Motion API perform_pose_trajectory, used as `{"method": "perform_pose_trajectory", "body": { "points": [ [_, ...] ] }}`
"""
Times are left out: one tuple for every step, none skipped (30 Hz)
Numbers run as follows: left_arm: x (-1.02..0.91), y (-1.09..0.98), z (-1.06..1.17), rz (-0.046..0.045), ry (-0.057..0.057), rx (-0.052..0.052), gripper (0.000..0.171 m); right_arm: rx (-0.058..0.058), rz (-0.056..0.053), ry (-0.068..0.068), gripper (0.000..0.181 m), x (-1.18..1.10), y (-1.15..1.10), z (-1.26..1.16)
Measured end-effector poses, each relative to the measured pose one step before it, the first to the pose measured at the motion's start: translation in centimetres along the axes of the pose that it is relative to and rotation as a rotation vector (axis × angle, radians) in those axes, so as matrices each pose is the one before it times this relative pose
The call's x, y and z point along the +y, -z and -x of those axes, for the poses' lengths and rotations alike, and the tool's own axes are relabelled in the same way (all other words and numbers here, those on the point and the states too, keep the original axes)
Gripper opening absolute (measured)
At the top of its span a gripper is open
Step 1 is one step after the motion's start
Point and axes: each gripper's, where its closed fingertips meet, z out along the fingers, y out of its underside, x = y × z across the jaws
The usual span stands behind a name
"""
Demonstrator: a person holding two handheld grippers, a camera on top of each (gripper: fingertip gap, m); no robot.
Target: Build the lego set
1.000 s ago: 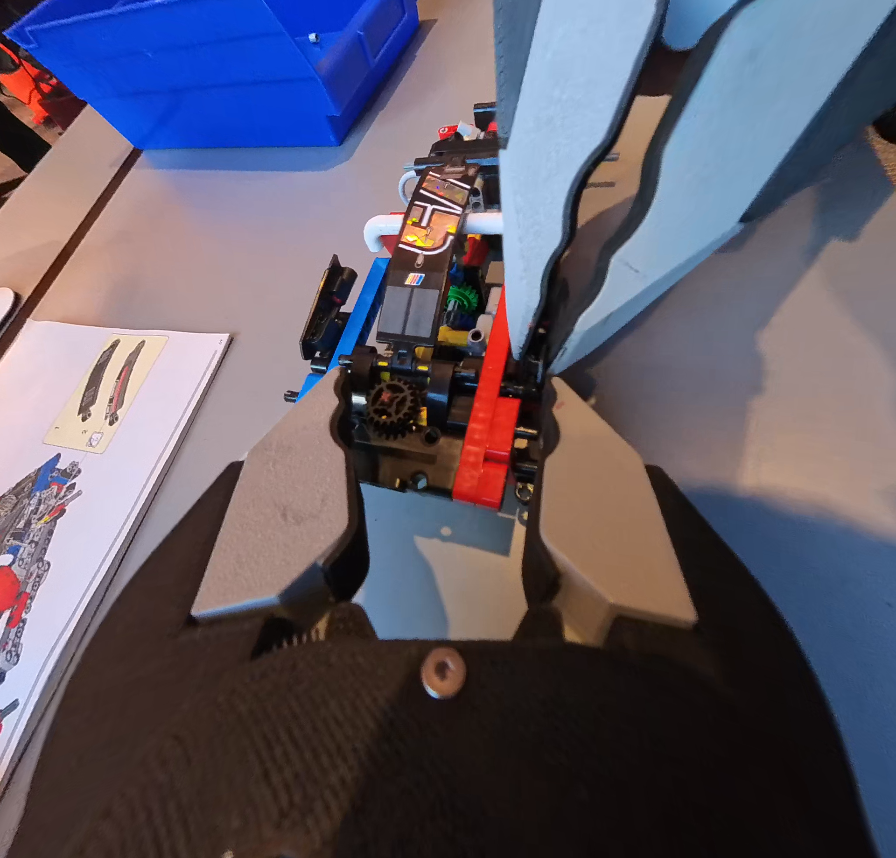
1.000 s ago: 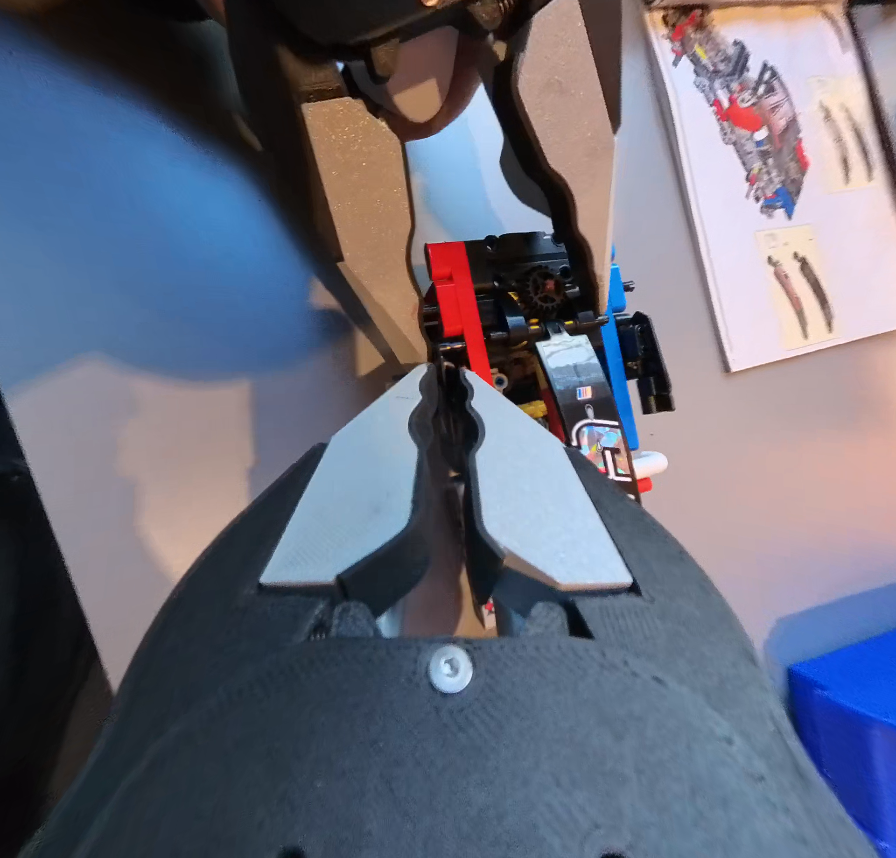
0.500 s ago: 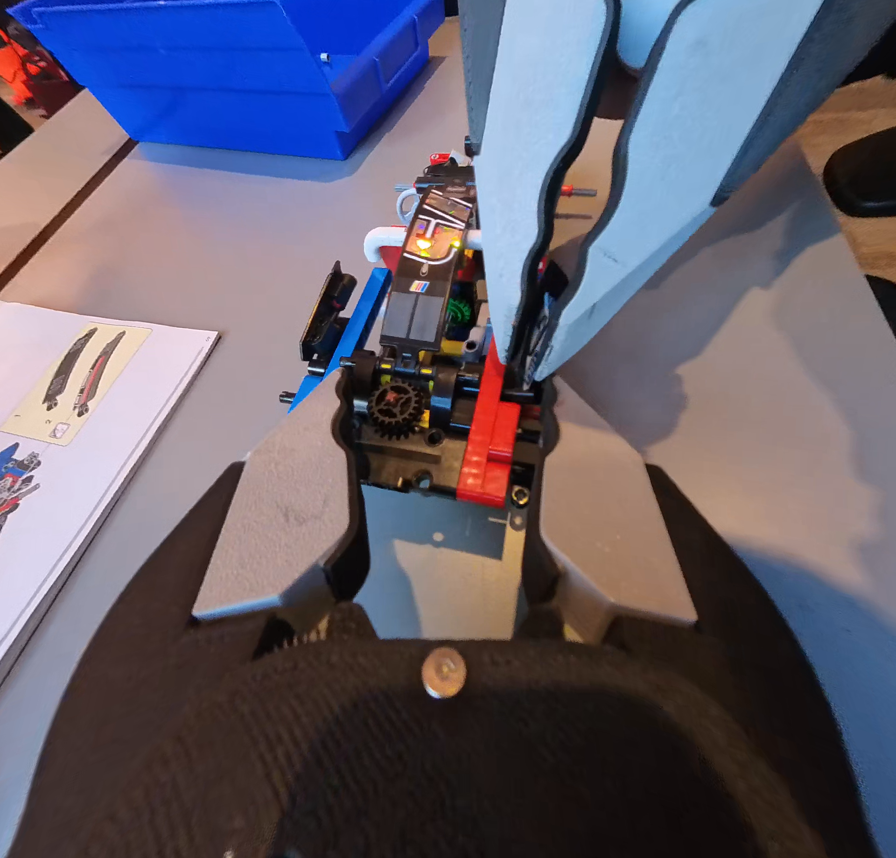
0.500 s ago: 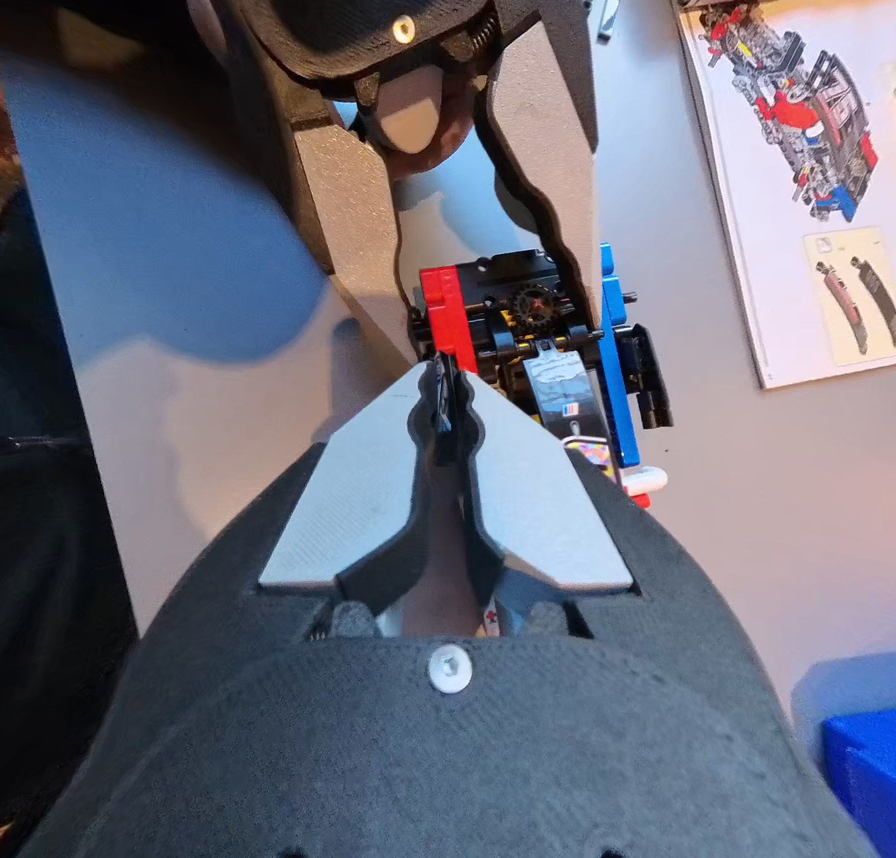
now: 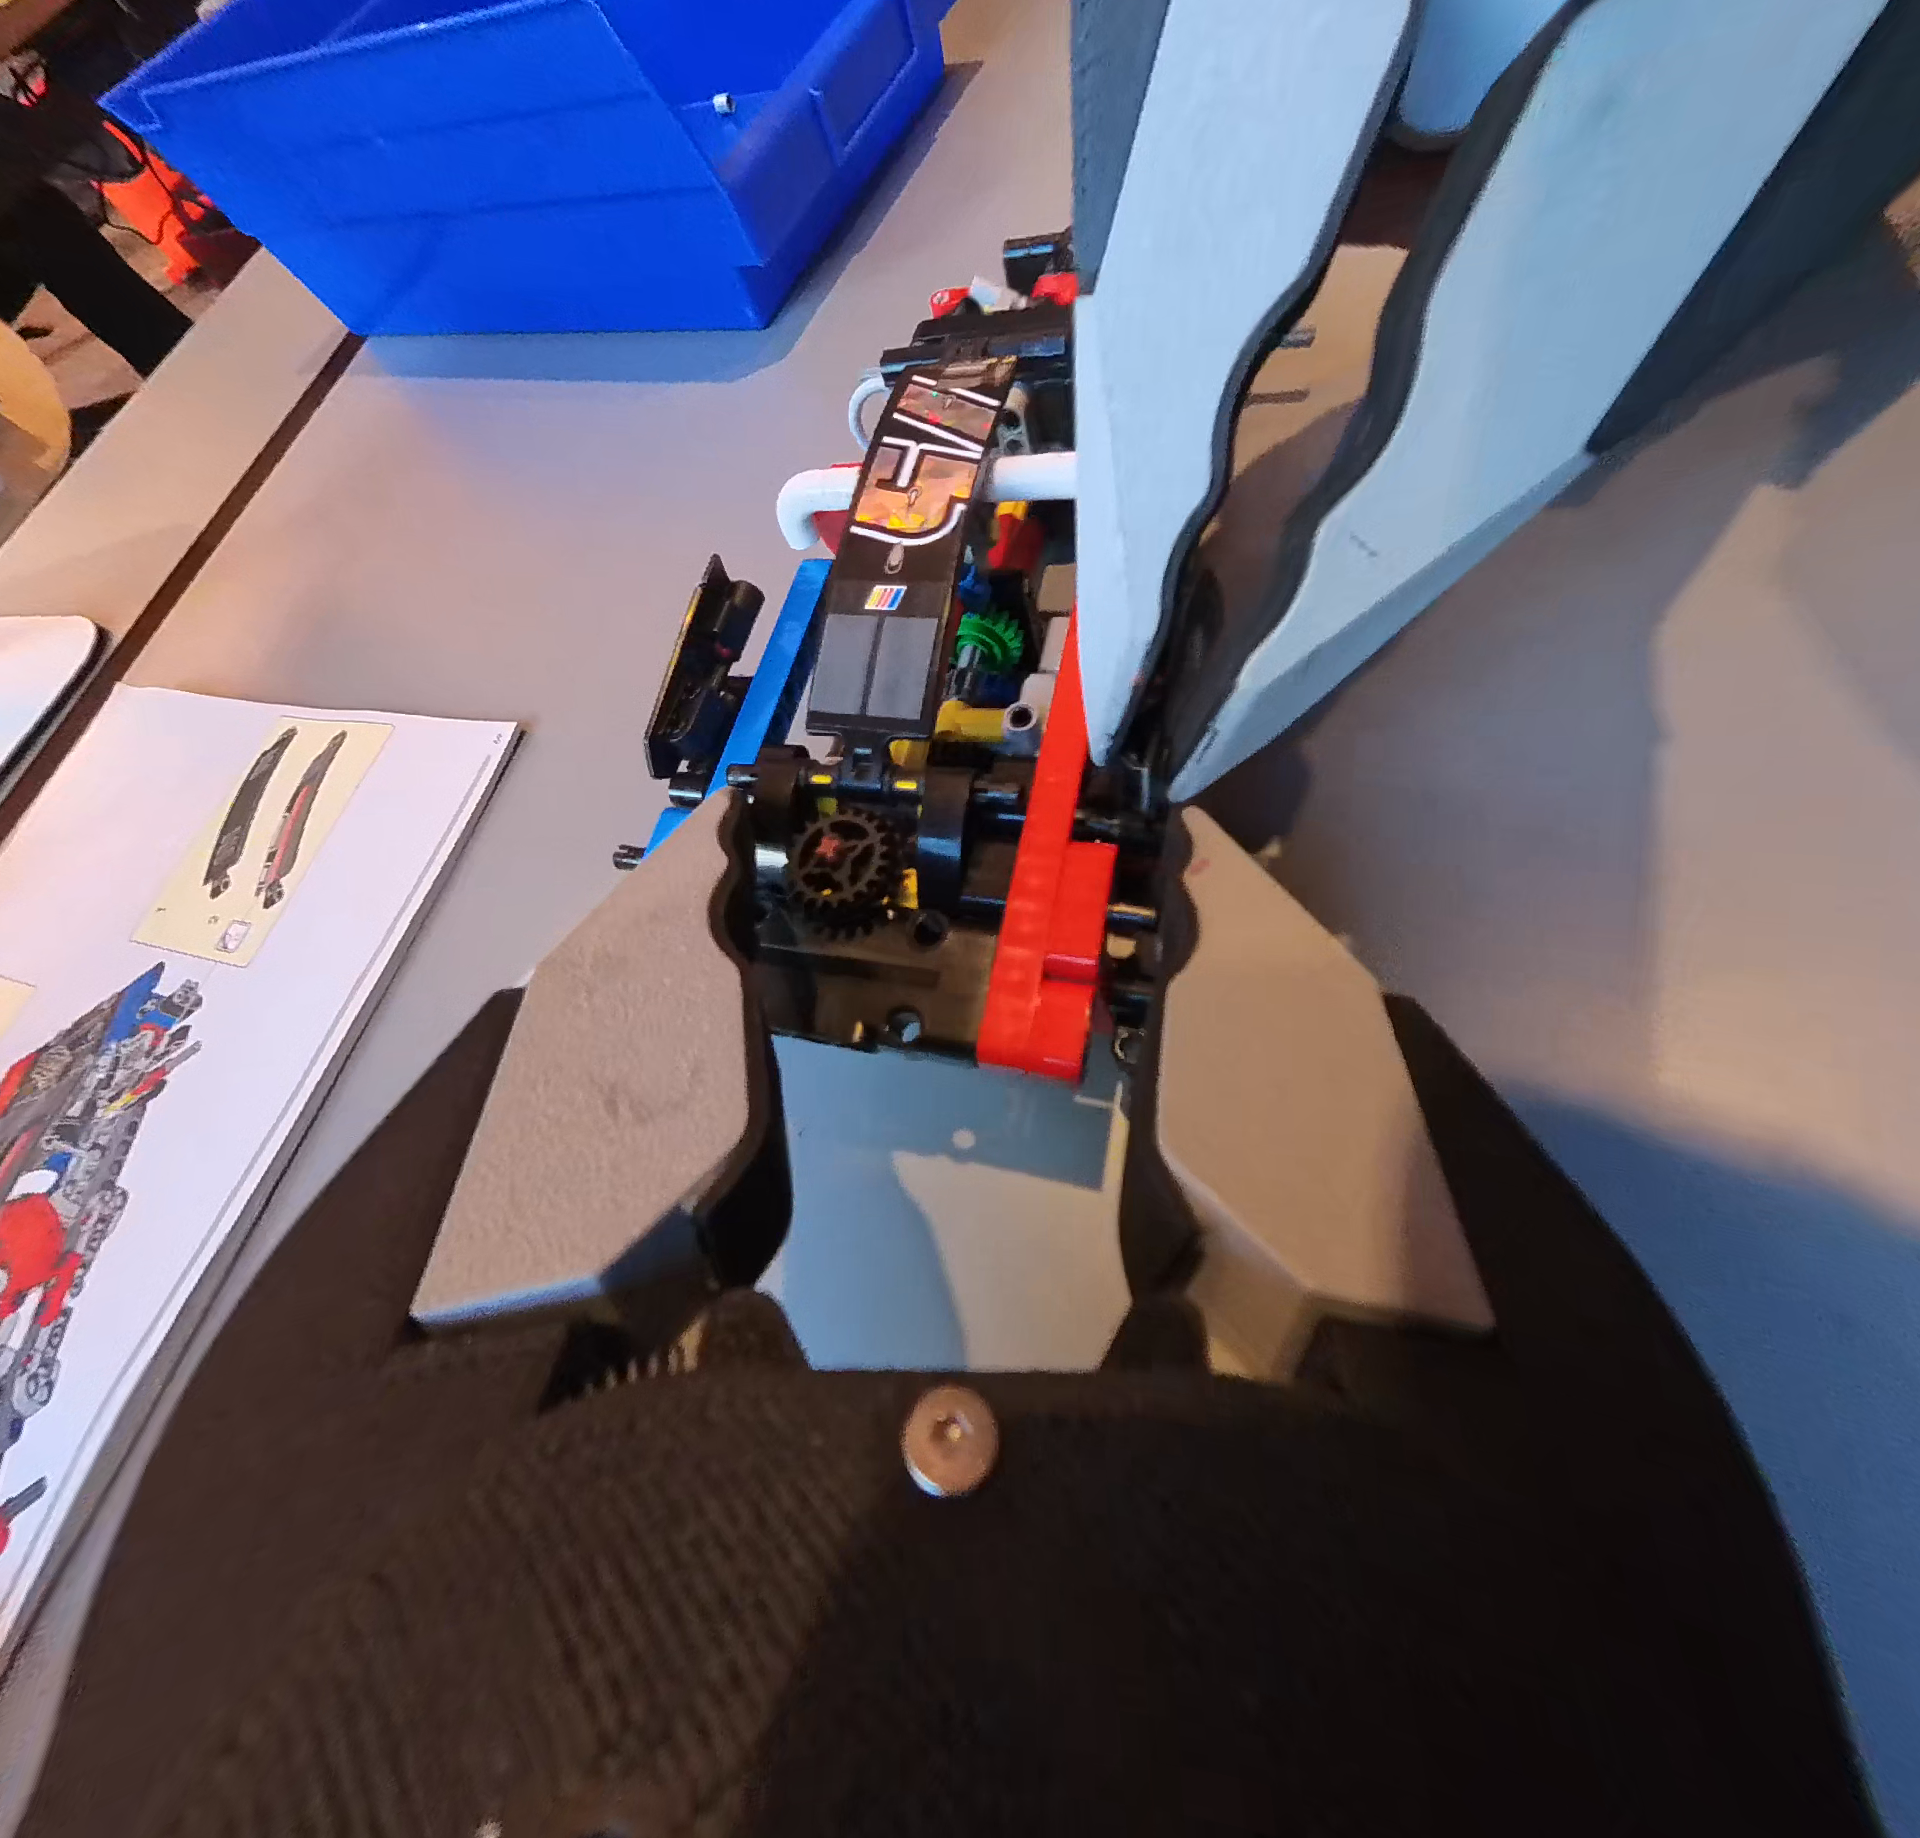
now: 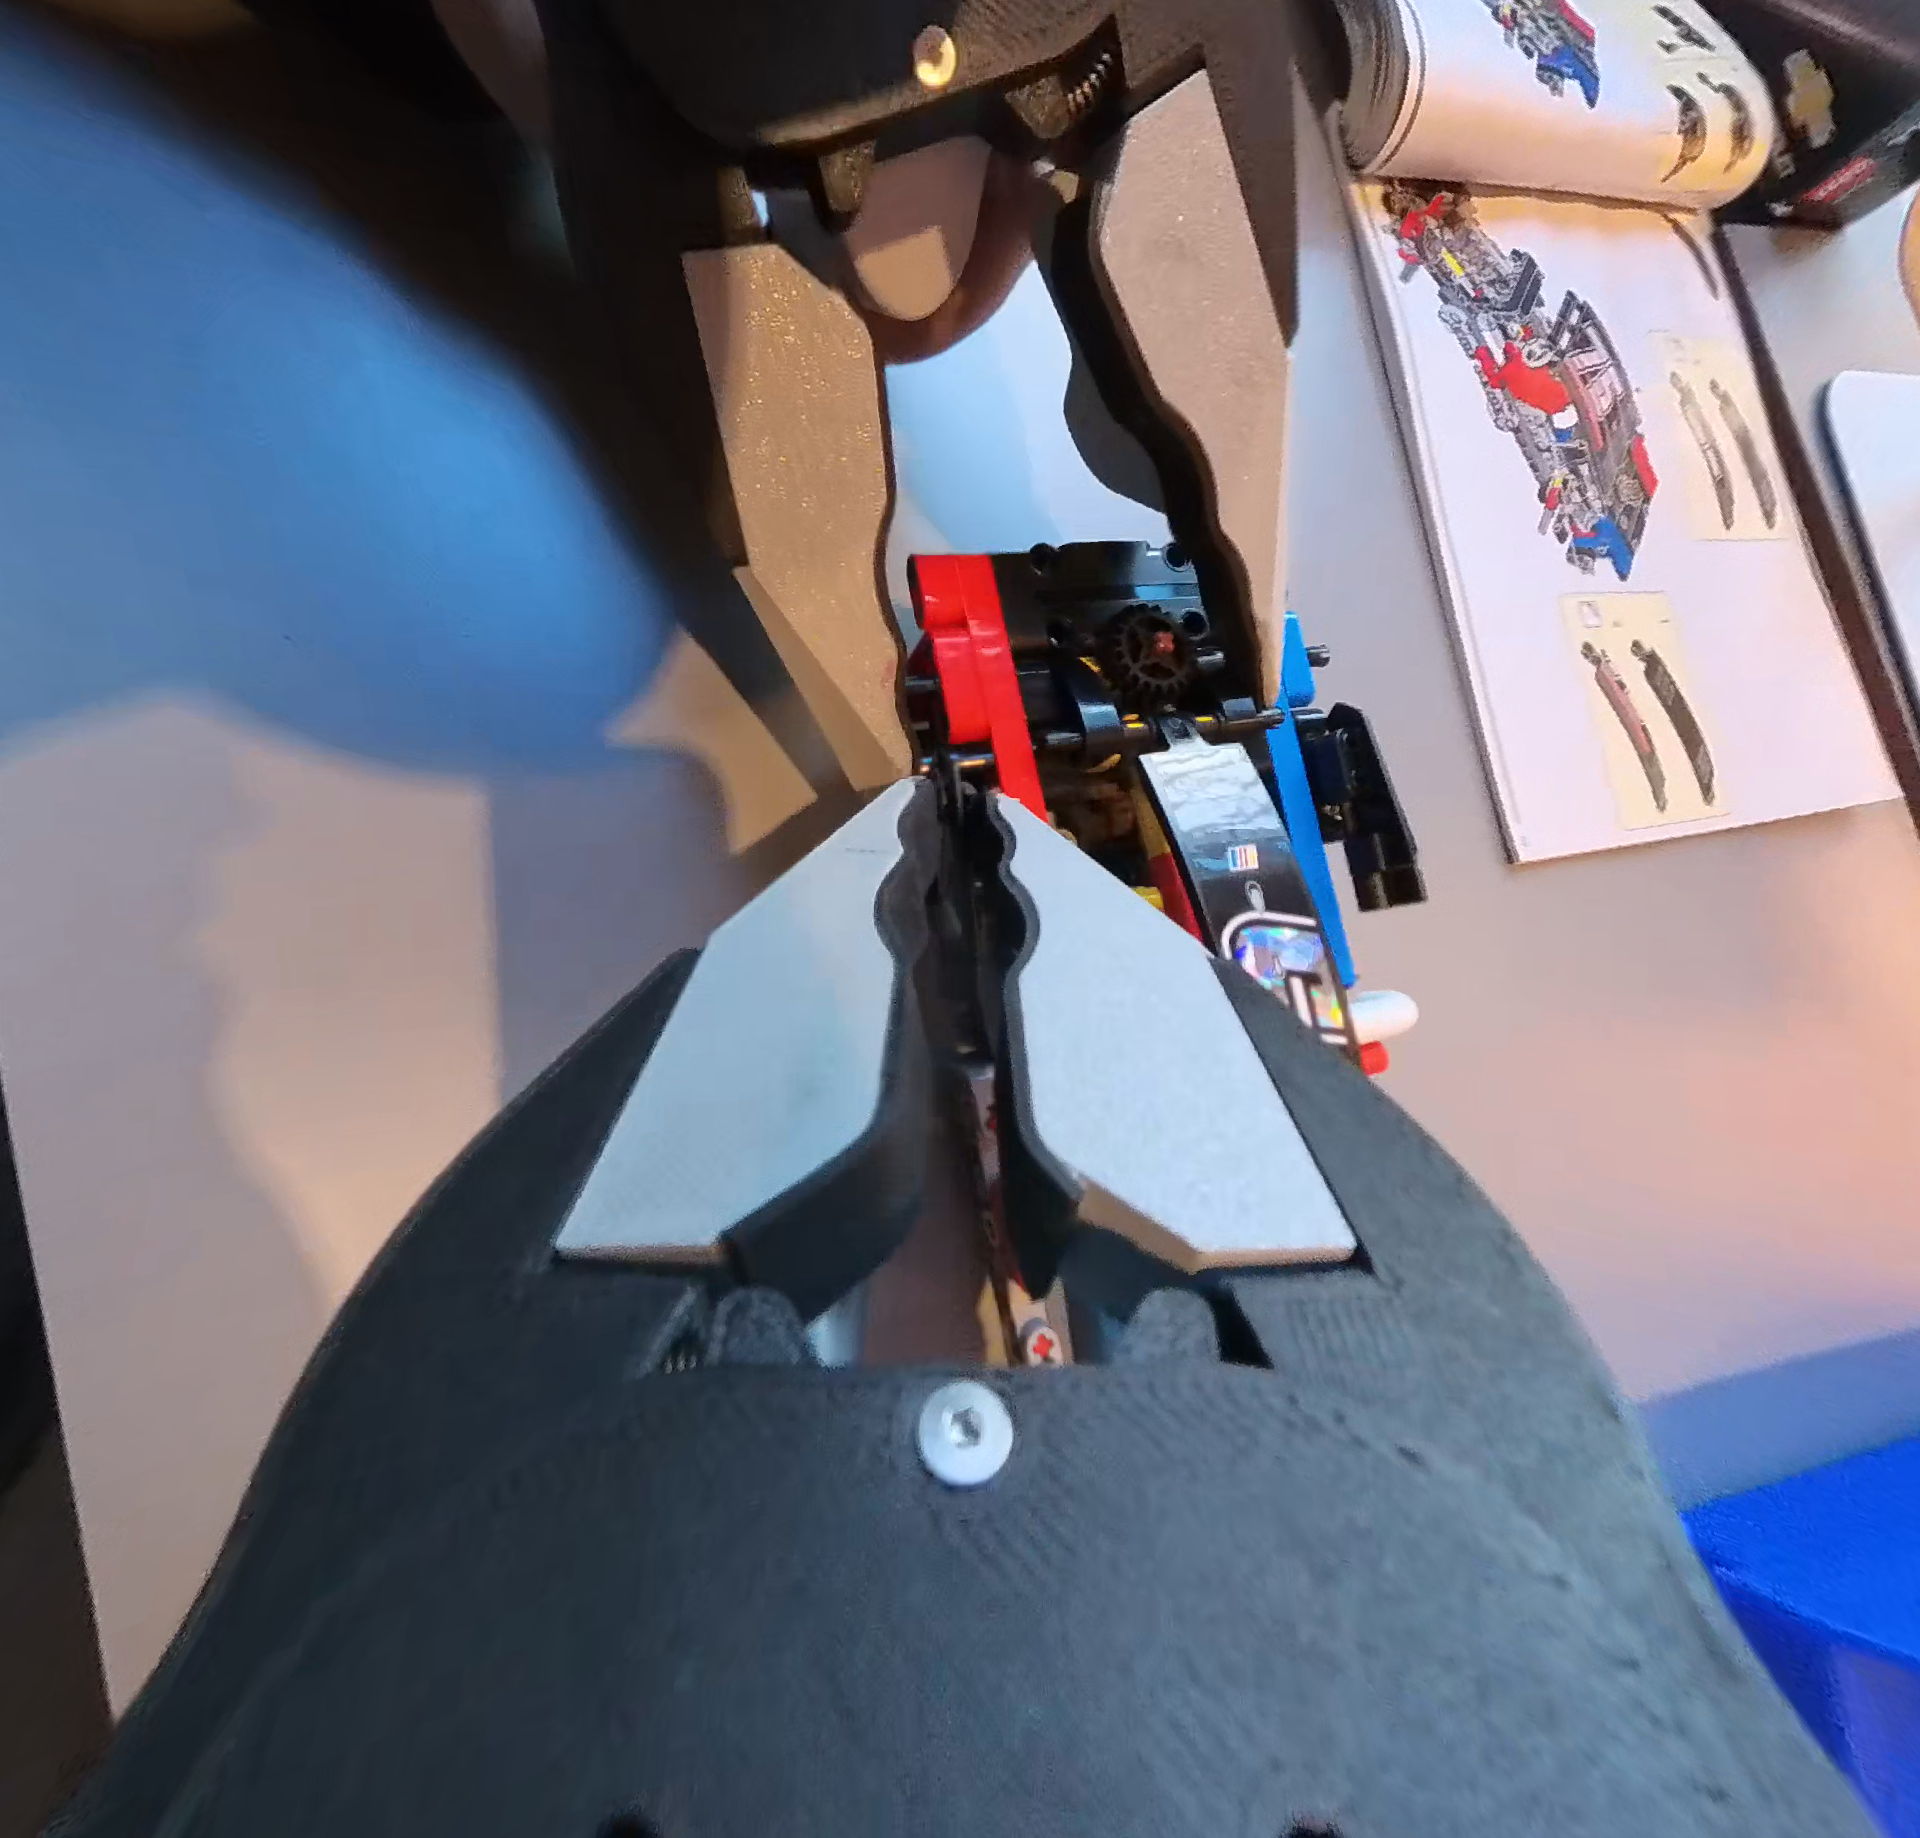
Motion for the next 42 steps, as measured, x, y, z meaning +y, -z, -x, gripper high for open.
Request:
{"method": "perform_pose_trajectory", "body": {
  "points": [
    [-0.062, -0.009, -0.015, -0.00555, 0.0105, 0.0043, 0.075, -0.0049, -0.0054, -0.0052, 0.005, -0.028, 0.044, -0.017],
    [-0.004, -0.011, -0.01, 0.00011, 0.0011, 0.0005, 0.075, -0.0068, -0.0004, -0.0036, 0.005, 0.03, 0.004, 0.012],
    [0.005, -0.02, 0.001, 0.00137, -0.004, -0.0033, 0.075, -0.0126, 0.0031, -0.0067, 0.005, 0.047, -0.008, 0.022],
    [-0.003, -0.014, -0.014, 0.0004, -0.0028, -0.0032, 0.075, -0.018, 0.004, -0.0117, 0.005, 0.056, 0.006, 0.029],
    [-0.039, -0.005, -0.023, -0.00045, 0.0018, -0.001, 0.075, -0.0188, 0.0005, -0.0123, 0.005, 0.02, 0.013, 0.032],
    [-0.06, 0.025, -0.039, -0.00276, 0.0063, 0.0029, 0.075, -0.014, -0.0034, -0.0053, 0.005, -0.011, 0.017, 0.06],
    [-0.043, 0.047, -0.074, -0.00334, 0.0043, 0.0059, 0.075, -0.0061, -0.0034, 0.0027, 0.004, 0.004, 0.023, 0.059],
    [-0.047, 0.06, -0.093, -0.00412, 0.0059, 0.0088, 0.075, -0.0009, -0.002, 0.0038, 0.004, 0.028, 0.01, 0.084],
    [-0.023, 0.064, -0.12, -0.00289, 0.0079, 0.0095, 0.076, -0.0016, -0.0049, 0.0037, 0.004, -0.005, 0.009, 0.135],
    [0.022, 0.04, -0.114, 0.00069, 0.0039, 0.0076, 0.079, -0.003, -0.0089, 0.0034, 0.005, -0.036, 0.01, 0.168],
    [0.015, 0.035, -0.031, 0.00049, 0.0028, 0.0012, 0.08, 0.0008, -0.0094, 0.0001, 0.005, -0.021, 0.016, 0.091],
    [0.003, 0.033, -0.026, 0.0003, 0.0014, -0.0009, 0.08, -0.0005, -0.0088, -0.0018, 0.005, 0.003, 0.009, 0.074],
    [0.007, 0.025, -0.031, 0.00133, -0.0003, -0.0003, 0.081, -0.0039, -0.0066, 0.0003, 0.005, 0.032, 0.01, 0.109],
    [0.0, 0.063, 0.005, 0.00082, 0.0002, -0.0033, 0.081, -0.0008, -0.0058, 0.0046, 0.004, 0.034, 0.023, 0.095],
    [-0.086, 0.121, 0.033, -0.00313, -0.0007, -0.0041, 0.082, 0.0068, -0.0066, 0.0072, 0.005, 0.016, 0.06, 0.027],
    [-0.152, 0.184, 0.072, -0.00654, -0.0045, -0.0076, 0.082, 0.0096, -0.0097, 0.0085, 0.004, -0.05, 0.1, -0.001],
    [-0.186, 0.231, 0.039, -0.00758, -0.0086, -0.0067, 0.083, 0.0083, -0.0148, 0.0093, 0.004, -0.125, 0.135, 0.034],
    [-0.203, 0.256, 0.004, -0.00772, -0.0106, -0.0069, 0.082, 0.0095, -0.0158, 0.0072, 0.004, -0.142, 0.156, 0.007],
    [-0.189, 0.257, -0.053, -0.0063, -0.0131, -0.0066, 0.079, 0.0113, -0.0121, 0.0028, 0.004, -0.078, 0.148, -0.054],
    [-0.203, 0.278, -0.186, -0.00644, -0.0194, -0.0011, 0.073, 0.0084, -0.0104, 0.0005, 0.004, -0.042, 0.126, -0.054],
    [-0.237, 0.26, -0.329, -0.00839, -0.0272, 0.0032, 0.065, 0.0054, -0.0122, -0.0002, 0.004, -0.062, 0.121, -0.018],
    [-0.259, 0.2, -0.409, -0.00856, -0.0313, 0.0064, 0.055, 0.0039, -0.0118, -0.0008, 0.004, -0.067, 0.12, -0.016],
    [-0.235, 0.115, -0.518, -0.00579, -0.0303, 0.0108, 0.044, 0.0021, -0.0058, -0.0019, 0.004, -0.024, 0.105, -0.004],
    [-0.19, 0.029, -0.44, -0.00193, -0.0273, 0.0073, 0.035, 0.0004, -0.0014, -0.0016, 0.004, 0.015, 0.09, -0.022],
    [-0.085, -0.058, -0.296, 0.00249, -0.0226, 0.0007, 0.029, -0.0003, -0.0012, 0.0001, 0.004, 0.009, 0.073, -0.003],
    [-0.043, -0.08, -0.213, 0.00293, -0.0163, -0.0007, 0.026, -0.0016, -0.0019, 0.0013, 0.004, -0.003, 0.069, 0.017],
    [-0.085, -0.038, -0.157, -0.0024, -0.0125, 0.0001, 0.024, -0.0045, -0.0019, 0.0017, 0.003, -0.001, 0.029, 0.072],
    [-0.13, 0.005, -0.139, -0.00659, -0.0092, 0.003, 0.024, -0.0063, 0.0, 0.0014, 0.004, 0.03, -0.011, 0.118],
    [-0.093, 0.017, -0.066, -0.0053, -0.0031, 0.0011, 0.025, -0.004, 0.0017, 0.0014, 0.004, 0.051, -0.035, 0.091],
    [-0.065, 0.027, -0.05, -0.00351, -0.0011, 0.0014, 0.025, -0.0023, 0.0011, 0.002, 0.004, 0.045, -0.041, 0.053],
    [-0.03, 0.002, -0.113, -0.00172, -0.0004, 0.0064, 0.024, -0.0008, -0.0009, 0.002, 0.004, 0.006, -0.021, 0.024],
    [-0.022, 0.006, -0.18, -0.00111, -0.0065, 0.0069, 0.019, 0.0012, -0.0033, 0.0011, 0.004, -0.021, -0.018, -0.009],
    [-0.104, 0.051, -0.119, -0.00568, -0.0169, -0.0007, 0.017, -0.0026, -0.0043, -0.0015, 0.004, -0.02, -0.009, 0.012],
    [-0.209, 0.091, -0.091, -0.00842, -0.0227, -0.0056, 0.016, -0.0076, -0.0025, -0.0058, 0.004, 0.008, -0.007, 0.042],
    [-0.231, 0.096, -0.041, -0.00664, -0.0205, -0.0079, 0.014, -0.0076, 0.0002, -0.0081, 0.004, 0.045, 0.001, 0.029],
    [-0.241, 0.092, -0.015, -0.00637, -0.0134, -0.0073, 0.013, -0.0046, -0.0017, -0.0058, 0.004, 0.014, 0.027, 0.037],
    [-0.146, 0.045, -0.02, -0.00142, -0.0078, -0.004, 0.012, -0.0016, -0.0053, -0.0002, 0.004, -0.079, 0.066, 0.043],
    [-0.053, 0.021, 0.009, 0.00121, -0.0068, -0.0062, 0.01, 0.0025, -0.0041, 0.0041, 0.004, -0.091, 0.076, 0.052],
    [-0.095, 0.03, 0.021, -0.00191, -0.0076, -0.0081, 0.01, 0.0068, -0.0008, 0.0072, 0.004, -0.063, 0.097, 0.018],
    [-0.122, 0.034, -0.025, -0.00322, 0.0004, -0.0045, 0.01, 0.0066, -0.0015, 0.0102, 0.004, -0.071, 0.101, 0.049],
    [-0.151, 0.063, -0.029, -0.00335, 0.0167, -0.0011, 0.011, 0.008, -0.0045, 0.0114, 0.004, -0.105, 0.12, 0.071],
    [-0.151, 0.117, -0.092, -0.00026, 0.0362, 0.0085, 0.014, 0.0113, -0.0062, 0.0123, 0.004, -0.111, 0.142, 0.06]
  ]
}}
